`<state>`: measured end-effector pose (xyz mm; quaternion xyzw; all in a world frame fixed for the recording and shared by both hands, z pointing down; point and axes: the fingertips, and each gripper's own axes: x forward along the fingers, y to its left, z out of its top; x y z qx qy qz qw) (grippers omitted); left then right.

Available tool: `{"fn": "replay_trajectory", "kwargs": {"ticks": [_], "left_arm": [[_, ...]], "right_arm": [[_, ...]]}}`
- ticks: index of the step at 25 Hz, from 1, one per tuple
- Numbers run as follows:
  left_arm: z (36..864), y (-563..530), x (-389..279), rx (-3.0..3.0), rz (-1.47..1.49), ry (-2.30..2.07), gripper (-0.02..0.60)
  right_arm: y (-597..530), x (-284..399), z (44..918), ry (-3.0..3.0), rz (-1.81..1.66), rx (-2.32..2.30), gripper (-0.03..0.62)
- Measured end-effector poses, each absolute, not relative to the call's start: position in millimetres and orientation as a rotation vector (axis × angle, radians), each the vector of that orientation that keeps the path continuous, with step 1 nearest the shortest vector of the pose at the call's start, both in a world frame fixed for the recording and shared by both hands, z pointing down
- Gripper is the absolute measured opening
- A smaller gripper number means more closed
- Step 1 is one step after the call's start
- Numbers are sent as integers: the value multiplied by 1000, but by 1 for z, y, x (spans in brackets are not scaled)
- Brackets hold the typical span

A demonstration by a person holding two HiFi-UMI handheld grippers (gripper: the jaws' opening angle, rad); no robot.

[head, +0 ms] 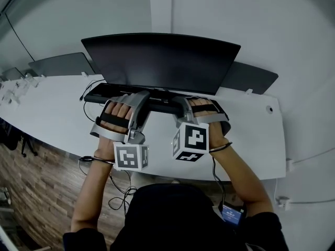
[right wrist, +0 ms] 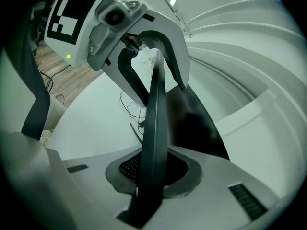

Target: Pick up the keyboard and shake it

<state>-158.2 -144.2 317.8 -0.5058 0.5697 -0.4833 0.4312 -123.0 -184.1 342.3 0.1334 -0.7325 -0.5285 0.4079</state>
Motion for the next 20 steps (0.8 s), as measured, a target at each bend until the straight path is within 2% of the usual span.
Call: {"fn": "replay_trajectory", "kwargs": {"ticks": [11,20], "left_arm": [[297,-138,-161,-1357,-1028,1547,256],[273,-128,-161,-1433,-752,1693,255]], "right_arm": [[-205,-116,331,-1961,-1196,412,74],[-205,-115,316,-2112,-1056,468,74]]}}
